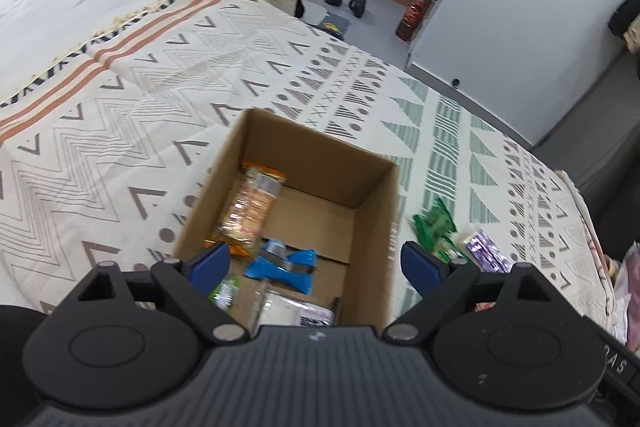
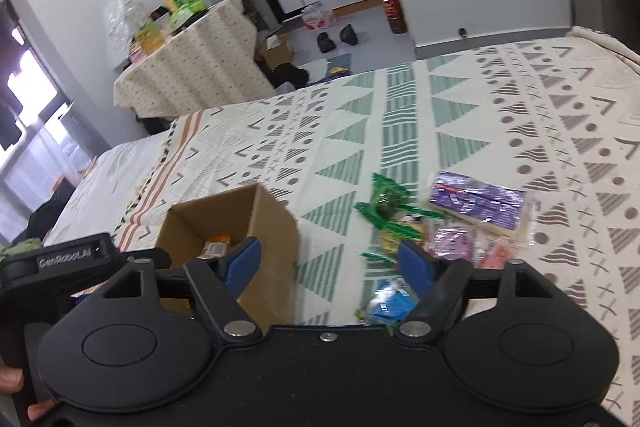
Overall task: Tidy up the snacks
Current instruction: 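Move the left tool to the blue-silver candy while the right tool reaches the pink packet, then grasp the blue-silver candy with the left tool while the right tool grasps the pink packet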
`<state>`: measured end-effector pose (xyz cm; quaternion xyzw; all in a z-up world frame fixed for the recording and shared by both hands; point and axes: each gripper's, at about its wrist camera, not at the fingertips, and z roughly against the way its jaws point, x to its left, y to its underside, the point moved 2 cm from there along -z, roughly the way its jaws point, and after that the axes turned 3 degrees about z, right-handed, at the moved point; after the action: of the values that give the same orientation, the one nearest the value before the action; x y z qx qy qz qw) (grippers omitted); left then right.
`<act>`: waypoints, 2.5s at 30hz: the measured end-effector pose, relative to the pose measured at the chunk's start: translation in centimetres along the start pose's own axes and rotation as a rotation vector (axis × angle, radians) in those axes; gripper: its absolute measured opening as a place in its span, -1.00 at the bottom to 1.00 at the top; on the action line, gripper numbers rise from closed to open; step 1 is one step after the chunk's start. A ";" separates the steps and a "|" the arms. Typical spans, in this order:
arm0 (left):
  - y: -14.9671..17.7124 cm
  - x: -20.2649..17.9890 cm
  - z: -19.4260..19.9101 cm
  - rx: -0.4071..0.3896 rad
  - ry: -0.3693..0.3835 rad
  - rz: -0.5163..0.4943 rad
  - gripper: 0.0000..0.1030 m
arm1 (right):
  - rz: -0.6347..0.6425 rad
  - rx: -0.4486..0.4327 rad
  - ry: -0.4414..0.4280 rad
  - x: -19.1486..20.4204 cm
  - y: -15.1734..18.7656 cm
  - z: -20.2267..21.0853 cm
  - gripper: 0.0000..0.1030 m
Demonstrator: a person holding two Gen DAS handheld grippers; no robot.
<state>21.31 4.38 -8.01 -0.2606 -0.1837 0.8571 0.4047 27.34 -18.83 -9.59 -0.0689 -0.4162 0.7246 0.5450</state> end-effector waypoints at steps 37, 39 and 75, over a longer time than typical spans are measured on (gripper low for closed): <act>6.3 -12.0 -3.9 0.084 0.106 -0.160 0.52 | -0.297 0.028 0.062 -11.7 1.6 0.7 0.26; 6.6 -12.1 -4.5 0.095 0.096 -0.155 0.43 | -0.303 0.030 0.065 -11.9 1.7 0.6 0.26; 8.6 -10.8 -14.5 0.233 0.061 -0.097 -0.25 | -0.234 0.179 0.161 -12.8 2.6 -7.7 -0.05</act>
<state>30.65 -7.84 -20.87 -0.2287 -0.0830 0.8437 0.4784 34.79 -25.74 -20.86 -0.0291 -0.3102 0.6825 0.6612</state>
